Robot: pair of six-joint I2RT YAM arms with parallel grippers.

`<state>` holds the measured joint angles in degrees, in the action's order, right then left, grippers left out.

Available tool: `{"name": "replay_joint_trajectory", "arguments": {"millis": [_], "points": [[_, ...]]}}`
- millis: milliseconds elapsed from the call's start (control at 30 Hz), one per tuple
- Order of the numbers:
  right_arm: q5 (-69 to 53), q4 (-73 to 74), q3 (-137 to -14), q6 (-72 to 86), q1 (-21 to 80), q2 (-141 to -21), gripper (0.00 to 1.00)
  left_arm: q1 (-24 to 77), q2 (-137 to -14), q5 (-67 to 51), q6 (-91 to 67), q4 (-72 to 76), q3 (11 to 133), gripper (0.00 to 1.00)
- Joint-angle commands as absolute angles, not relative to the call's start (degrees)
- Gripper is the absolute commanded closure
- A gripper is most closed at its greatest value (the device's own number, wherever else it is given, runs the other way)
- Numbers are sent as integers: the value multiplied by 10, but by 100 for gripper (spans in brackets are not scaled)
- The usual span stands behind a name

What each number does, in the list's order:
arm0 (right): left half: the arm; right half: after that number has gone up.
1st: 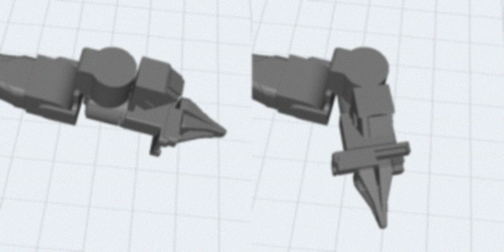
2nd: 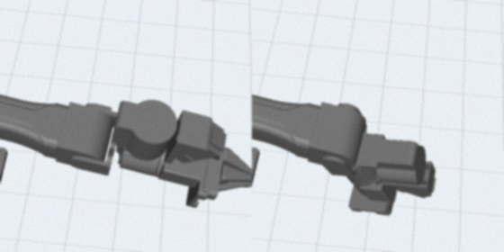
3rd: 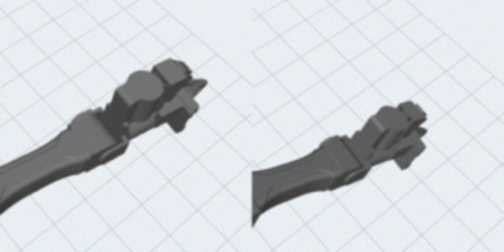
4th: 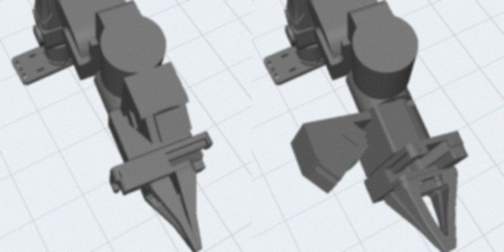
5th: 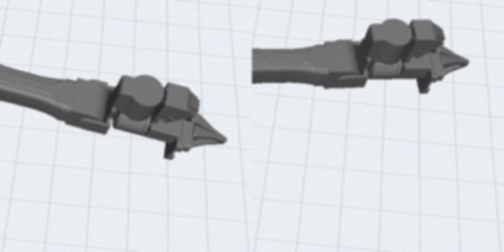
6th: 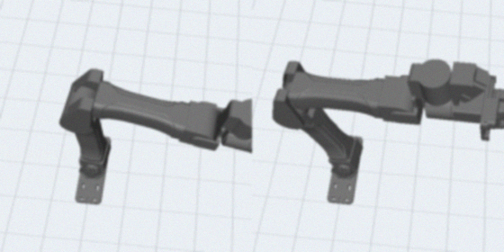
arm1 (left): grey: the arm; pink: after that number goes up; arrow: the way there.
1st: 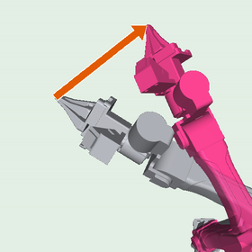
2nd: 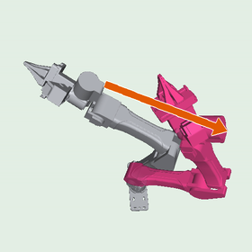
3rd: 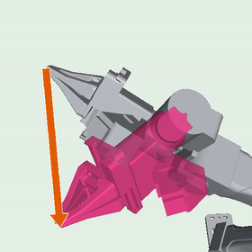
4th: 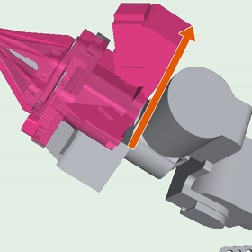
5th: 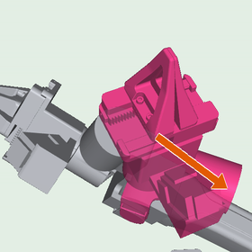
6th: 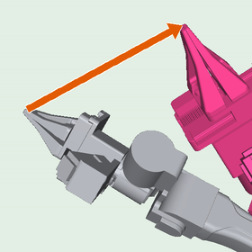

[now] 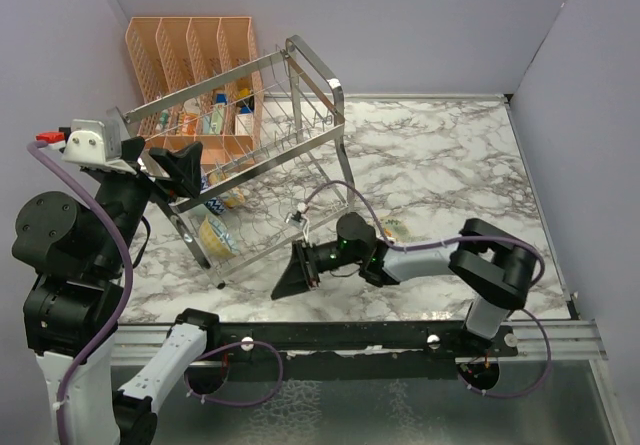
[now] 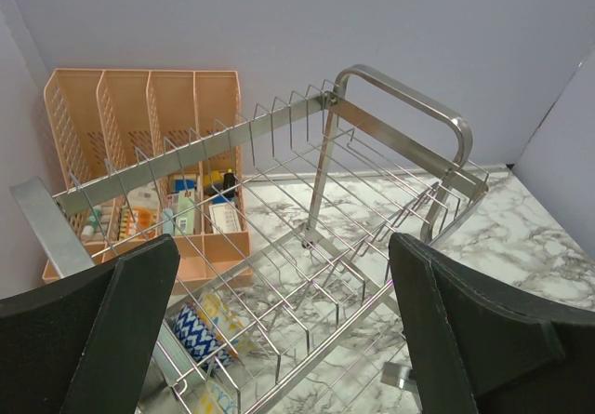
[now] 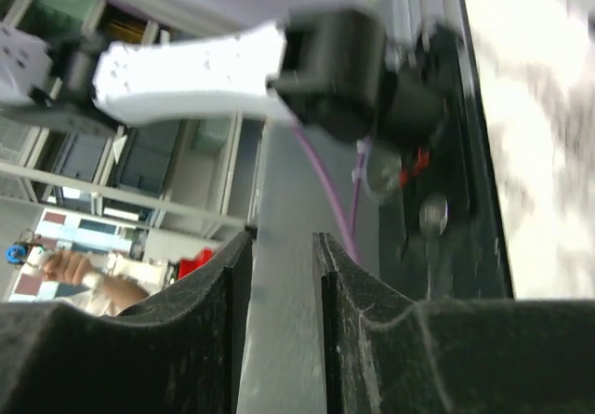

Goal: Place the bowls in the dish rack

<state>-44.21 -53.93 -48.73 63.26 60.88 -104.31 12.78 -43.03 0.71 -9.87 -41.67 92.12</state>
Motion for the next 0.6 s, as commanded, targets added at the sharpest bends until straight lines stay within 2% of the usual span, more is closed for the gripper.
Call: {"name": "replay_joint_trajectory", "arguments": {"millis": [0,133,300,367,533,567], "points": [[-395,-361,-365,541,614,-912,67,129,-432,6,-99,-407,913,1],[-255,-114,-318,462,615,-758,65,129,-427,1,-103,-405,907,1],[-49,162,-385,403,615,-613,61,129,-422,0,-105,-402,898,1],[30,251,-426,395,615,-598,60,129,-421,0,-105,-404,898,1],[160,387,-489,400,615,-644,44,129,-417,-1,-106,-407,895,1],[174,402,-495,403,615,-654,39,129,-416,-1,-106,-408,895,1]]}}
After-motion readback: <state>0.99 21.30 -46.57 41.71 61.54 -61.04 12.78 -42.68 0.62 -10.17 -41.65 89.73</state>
